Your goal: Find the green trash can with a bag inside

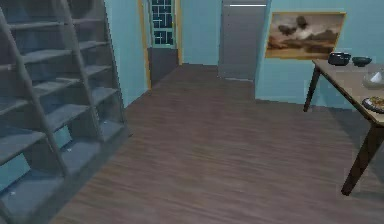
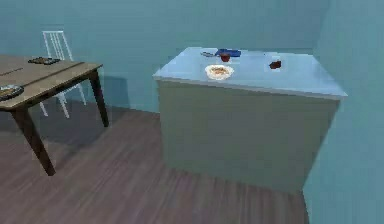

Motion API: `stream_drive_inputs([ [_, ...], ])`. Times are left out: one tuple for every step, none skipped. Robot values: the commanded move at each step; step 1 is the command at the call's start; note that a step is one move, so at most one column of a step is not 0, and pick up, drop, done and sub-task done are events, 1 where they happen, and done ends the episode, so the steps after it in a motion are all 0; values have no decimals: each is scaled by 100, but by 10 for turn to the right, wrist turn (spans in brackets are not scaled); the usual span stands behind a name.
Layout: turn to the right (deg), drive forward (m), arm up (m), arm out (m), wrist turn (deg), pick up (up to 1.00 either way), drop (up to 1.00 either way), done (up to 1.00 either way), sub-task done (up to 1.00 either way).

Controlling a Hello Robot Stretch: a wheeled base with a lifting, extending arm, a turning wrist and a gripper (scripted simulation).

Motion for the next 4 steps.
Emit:
stream_drive_inputs([
  [0,100,0,0,0,0,0,0,0],
  [-30,0,0,0,0,0,0,0,0],
  [0,100,0,0,0,0,0,0,0],
  [0,100,0,0,0,0,0,0,0],
])
